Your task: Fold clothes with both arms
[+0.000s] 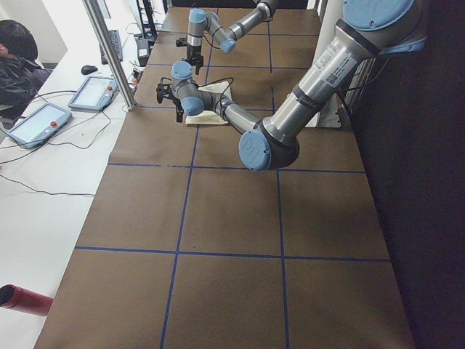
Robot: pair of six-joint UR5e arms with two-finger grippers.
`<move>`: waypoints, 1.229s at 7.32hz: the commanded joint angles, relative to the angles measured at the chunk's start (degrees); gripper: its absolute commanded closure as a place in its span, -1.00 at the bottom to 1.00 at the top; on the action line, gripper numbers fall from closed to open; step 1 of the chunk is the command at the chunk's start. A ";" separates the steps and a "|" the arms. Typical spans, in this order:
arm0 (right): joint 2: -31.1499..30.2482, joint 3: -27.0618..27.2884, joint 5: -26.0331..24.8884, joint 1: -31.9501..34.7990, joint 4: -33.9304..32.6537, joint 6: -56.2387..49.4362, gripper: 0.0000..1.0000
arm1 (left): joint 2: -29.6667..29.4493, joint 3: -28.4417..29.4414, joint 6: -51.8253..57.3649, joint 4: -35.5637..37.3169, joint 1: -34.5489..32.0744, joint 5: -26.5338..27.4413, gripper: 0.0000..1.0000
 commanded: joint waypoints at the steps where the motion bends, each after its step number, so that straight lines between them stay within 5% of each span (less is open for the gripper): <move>1: -0.59 6.22 -0.69 1.34 -15.04 -16.84 -1.00 | 5.52 -3.31 -6.34 -8.27 -0.42 -0.91 -1.00; 3: -5.75 15.71 0.17 10.79 -27.92 -35.91 -1.00 | 11.67 -9.35 0.62 -7.52 -6.80 -1.17 -1.00; 5: -15.57 17.95 5.68 22.56 -29.72 -59.00 -1.00 | 20.72 -12.46 19.47 -5.77 -15.58 -2.23 -1.00; 9: -36.76 18.83 11.94 43.32 -31.21 -101.66 -1.00 | 33.02 -15.44 65.51 8.72 -32.21 -2.23 -1.00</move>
